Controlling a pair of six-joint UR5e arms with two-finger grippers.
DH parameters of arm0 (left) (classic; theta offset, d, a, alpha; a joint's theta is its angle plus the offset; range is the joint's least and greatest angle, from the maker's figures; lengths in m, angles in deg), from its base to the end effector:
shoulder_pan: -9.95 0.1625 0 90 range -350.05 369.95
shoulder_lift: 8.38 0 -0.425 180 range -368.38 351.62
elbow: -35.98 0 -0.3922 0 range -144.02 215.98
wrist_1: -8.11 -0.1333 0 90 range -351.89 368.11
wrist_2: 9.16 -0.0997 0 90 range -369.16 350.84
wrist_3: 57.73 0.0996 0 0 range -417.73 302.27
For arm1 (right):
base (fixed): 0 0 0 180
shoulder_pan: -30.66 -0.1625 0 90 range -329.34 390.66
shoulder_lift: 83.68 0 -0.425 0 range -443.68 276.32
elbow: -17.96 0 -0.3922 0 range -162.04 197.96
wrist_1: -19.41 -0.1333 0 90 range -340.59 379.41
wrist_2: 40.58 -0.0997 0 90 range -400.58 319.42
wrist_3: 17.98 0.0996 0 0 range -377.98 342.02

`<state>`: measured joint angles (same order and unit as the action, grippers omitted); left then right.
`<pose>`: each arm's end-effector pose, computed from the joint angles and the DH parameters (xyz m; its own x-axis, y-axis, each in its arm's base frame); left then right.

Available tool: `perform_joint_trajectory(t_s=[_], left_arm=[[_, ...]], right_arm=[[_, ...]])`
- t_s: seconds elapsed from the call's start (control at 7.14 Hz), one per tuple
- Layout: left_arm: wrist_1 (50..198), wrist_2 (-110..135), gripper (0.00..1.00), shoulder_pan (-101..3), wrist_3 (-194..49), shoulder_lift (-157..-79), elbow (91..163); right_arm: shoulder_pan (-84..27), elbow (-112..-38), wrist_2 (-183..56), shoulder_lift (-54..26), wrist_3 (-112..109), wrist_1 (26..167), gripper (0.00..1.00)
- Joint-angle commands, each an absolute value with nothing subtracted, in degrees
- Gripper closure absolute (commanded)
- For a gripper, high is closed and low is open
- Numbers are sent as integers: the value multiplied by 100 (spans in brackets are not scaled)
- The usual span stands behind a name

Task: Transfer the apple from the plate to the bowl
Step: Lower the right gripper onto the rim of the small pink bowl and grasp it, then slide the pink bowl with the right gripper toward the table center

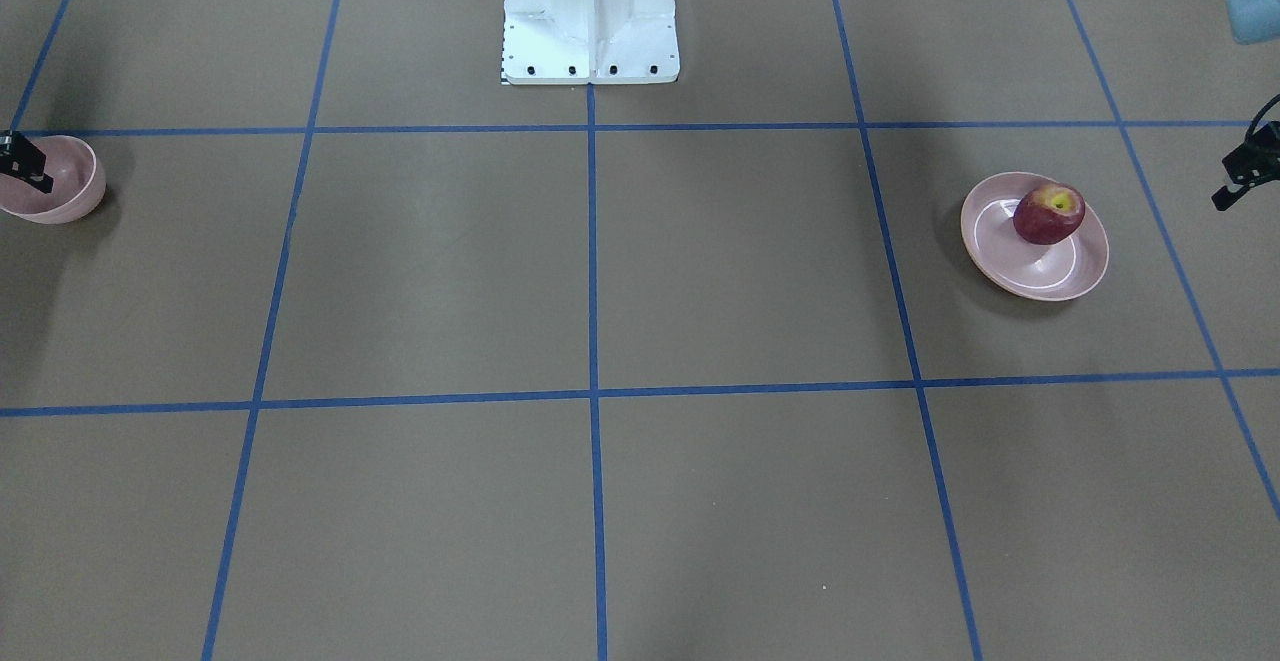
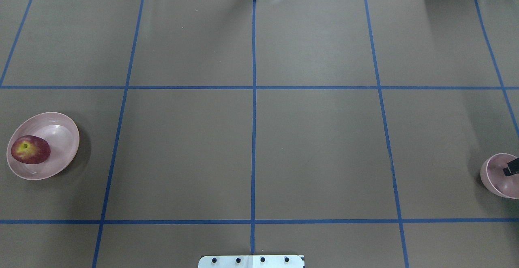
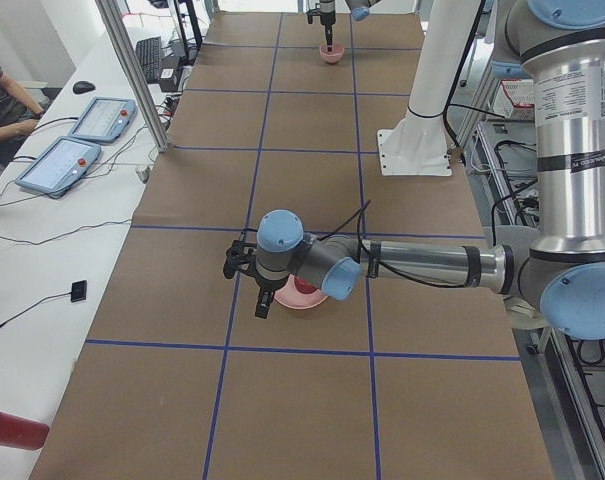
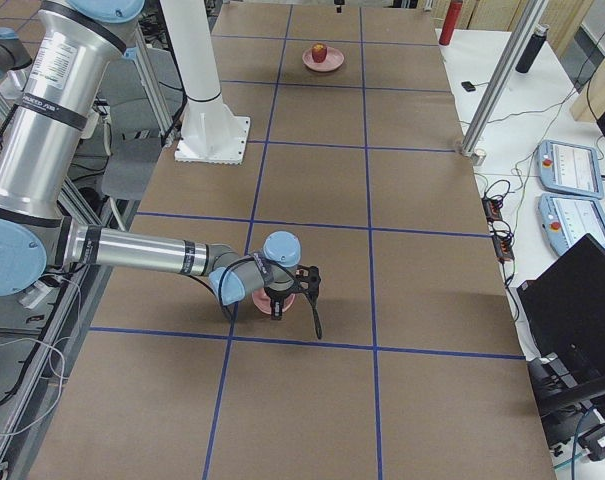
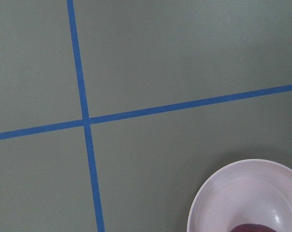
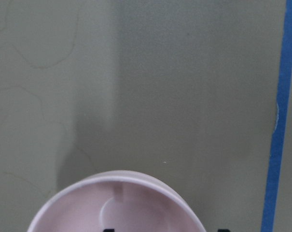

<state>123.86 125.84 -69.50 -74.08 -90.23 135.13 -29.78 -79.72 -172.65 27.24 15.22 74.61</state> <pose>0.0211 -0.4565 0.5944 0.6572 0.1773 -0.7326 0.0224 0.9669 0.2541 -0.1147 -0.3372 0.6814 0.6899 -0.0427 0.7227 0.0969 0.9947 -0.0337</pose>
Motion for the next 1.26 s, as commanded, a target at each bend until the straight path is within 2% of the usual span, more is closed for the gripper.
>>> perform_joint_trajectory(t_s=[0.0,0.42,0.56,1.12], left_arm=[[12386,12584,2,-6950,-7408,-9030,13512],[12386,12593,2,-6950,-7408,-9048,13556],[12386,12593,2,-6950,-7408,-9047,13547],[12386,12593,2,-6950,-7408,-9065,13582]], right_arm=[[-2972,-7942,-17277,2715,1516,7452,100],[-3094,-8301,-17635,2592,1604,7513,100],[-3287,-8302,-17916,2183,1769,7774,100],[-3264,-8232,-17919,-979,2297,10944,100]])
